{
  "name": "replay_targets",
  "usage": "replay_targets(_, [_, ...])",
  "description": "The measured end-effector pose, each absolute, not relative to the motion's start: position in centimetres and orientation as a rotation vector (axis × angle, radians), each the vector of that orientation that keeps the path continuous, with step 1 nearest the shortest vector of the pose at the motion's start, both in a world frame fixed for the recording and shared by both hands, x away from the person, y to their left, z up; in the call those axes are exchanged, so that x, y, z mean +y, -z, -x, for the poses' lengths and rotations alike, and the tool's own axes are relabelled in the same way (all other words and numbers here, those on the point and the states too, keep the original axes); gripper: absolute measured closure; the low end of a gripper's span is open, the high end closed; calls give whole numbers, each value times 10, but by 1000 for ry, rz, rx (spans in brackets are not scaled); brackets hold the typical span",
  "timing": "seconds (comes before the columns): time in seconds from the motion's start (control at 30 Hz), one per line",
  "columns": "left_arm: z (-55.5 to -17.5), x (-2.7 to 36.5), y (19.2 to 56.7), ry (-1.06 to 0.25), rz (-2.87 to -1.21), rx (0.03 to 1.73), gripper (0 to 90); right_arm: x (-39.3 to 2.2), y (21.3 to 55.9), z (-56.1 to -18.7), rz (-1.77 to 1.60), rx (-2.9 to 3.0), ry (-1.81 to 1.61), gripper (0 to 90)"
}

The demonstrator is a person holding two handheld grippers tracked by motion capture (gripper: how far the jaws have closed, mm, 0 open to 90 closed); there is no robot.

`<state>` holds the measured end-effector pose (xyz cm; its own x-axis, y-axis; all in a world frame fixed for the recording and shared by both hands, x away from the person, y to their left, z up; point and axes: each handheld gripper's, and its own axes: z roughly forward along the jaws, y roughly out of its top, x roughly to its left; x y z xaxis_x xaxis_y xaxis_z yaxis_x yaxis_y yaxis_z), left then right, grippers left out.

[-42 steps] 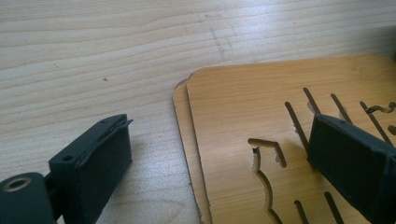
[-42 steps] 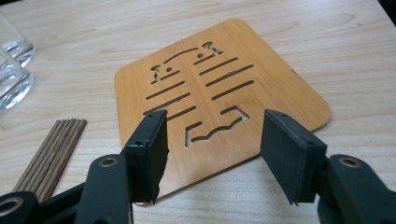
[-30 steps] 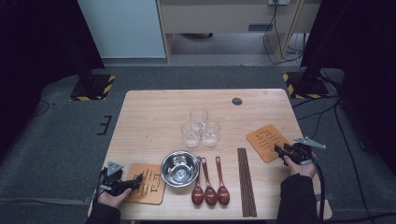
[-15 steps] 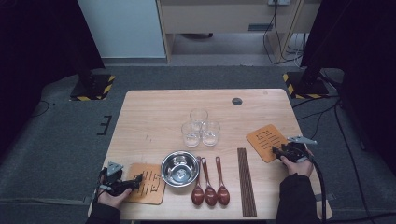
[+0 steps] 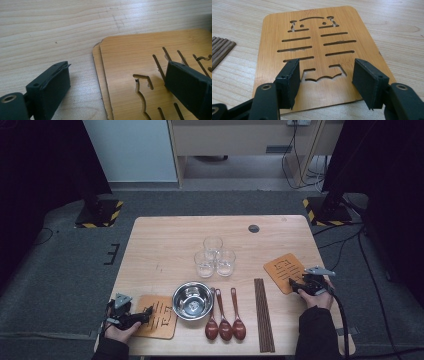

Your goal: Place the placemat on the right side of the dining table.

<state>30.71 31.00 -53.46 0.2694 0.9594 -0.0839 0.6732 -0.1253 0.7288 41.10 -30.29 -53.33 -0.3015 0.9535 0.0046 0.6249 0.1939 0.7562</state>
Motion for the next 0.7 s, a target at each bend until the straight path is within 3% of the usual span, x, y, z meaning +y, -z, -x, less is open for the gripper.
replay_targets(0.7, [-307,310,535,-545,-1874,1474,52,-297,519,-429,-1371,2072,-1020,539])
